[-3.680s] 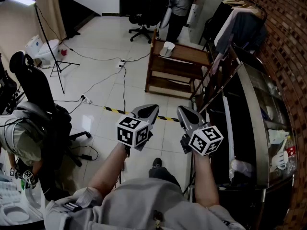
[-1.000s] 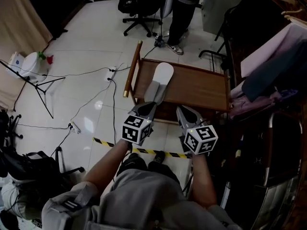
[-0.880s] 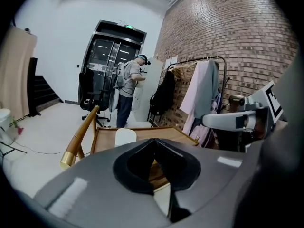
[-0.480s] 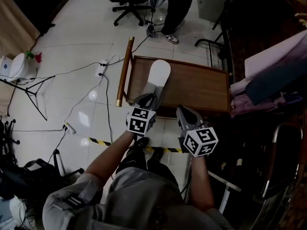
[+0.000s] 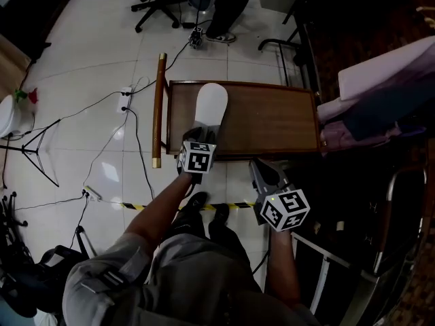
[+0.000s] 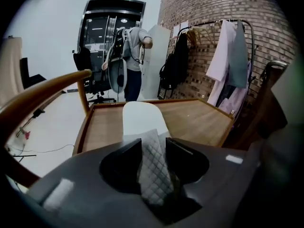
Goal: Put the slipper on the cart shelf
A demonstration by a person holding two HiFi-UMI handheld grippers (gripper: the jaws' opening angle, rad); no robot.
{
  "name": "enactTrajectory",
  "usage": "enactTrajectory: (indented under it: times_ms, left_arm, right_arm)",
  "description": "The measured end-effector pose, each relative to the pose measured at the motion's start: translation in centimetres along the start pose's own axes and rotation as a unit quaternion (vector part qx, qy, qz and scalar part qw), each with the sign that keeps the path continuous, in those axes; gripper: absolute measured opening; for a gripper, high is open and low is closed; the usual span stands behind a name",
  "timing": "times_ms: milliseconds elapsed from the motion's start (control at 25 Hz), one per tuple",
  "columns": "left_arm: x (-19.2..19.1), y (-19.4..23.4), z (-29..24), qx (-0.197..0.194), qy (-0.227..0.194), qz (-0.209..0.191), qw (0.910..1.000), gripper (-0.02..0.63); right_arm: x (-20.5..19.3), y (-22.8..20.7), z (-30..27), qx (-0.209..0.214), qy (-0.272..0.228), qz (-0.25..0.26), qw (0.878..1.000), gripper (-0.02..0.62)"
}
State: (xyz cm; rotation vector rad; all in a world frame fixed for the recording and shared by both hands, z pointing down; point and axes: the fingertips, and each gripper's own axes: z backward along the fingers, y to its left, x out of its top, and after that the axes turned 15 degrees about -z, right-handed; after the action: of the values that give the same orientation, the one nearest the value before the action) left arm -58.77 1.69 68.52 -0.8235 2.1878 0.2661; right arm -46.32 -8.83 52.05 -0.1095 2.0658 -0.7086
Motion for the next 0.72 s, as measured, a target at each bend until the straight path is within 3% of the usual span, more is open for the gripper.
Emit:
enactTrajectory:
  times_ms: [80,200,440,720]
  left_arm:
    - [-0.5,0.0,-0.7,0.0,0.019,-0.002,0.9998,0.159]
    - [-0.6,0.2,-0.9,0.008,0.036,-0.025,0.999,0.098]
    - [-0.5,0.0,-0.4,-0.02,0.055,-0.05,0.997,0.051]
    - [2.2,-4.3,3.2,-0.106,0.003,-0.096,0.9897,0.018]
  right_arm:
    - [0.1,-0.4,0.5,-0.013,-0.003,-0.004,1.0,-0.002]
    - [0.7,-0.7,1.2,-0.032,-0.013,-0.006,0.999,-0.002]
    - [0.9,-0.9,3.1,-0.066,-0.037,-0.018,0.997,-0.002]
    - [-2.5,-2.1,7.6,-0.139,-0.061,-0.058,0.987,-0.002]
